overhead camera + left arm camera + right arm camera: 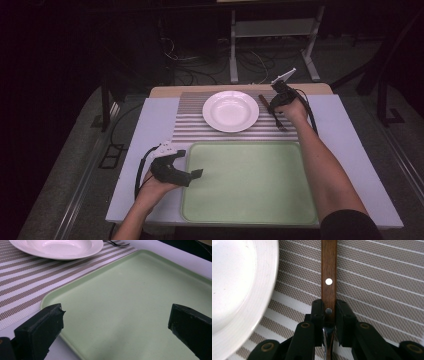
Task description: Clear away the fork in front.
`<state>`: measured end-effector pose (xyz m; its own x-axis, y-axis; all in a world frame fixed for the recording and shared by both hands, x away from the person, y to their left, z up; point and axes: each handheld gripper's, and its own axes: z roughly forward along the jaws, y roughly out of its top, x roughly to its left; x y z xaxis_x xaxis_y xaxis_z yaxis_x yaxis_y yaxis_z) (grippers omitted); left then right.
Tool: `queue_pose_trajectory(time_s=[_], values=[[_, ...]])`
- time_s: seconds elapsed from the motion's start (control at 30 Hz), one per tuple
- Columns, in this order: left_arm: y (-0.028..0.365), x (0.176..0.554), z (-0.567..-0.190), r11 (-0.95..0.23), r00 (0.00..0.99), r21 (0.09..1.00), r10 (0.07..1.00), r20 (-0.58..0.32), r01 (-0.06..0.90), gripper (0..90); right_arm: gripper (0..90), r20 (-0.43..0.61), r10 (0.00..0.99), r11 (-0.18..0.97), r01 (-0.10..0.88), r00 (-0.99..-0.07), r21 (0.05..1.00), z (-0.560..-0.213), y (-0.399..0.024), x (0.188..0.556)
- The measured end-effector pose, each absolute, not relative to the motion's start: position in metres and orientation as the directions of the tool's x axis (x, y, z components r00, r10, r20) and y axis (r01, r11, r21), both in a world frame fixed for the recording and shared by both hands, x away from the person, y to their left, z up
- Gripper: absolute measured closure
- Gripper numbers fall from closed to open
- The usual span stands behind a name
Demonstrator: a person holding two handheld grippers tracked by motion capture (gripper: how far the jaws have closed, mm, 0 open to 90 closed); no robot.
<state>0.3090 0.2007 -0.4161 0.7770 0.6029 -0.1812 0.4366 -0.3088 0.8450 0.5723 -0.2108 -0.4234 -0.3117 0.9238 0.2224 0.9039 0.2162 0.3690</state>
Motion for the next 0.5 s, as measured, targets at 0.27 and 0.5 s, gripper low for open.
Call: queue_pose_trajectory(time_s=[0.27,0.5], values=[[0.201,0.309,-0.416,-0.305,0.775,0.846,0.605,-0.182,0.437,0.0,77.2,0.286,0.909,0.169,0.896,-0.302,0.411,-0.414,-0.236,0.559],[0.202,0.309,-0.416,-0.307,0.774,0.845,0.606,-0.181,0.438,0.0,77.2,0.319,0.888,0.155,0.868,-0.332,0.472,-0.398,-0.249,0.544]])
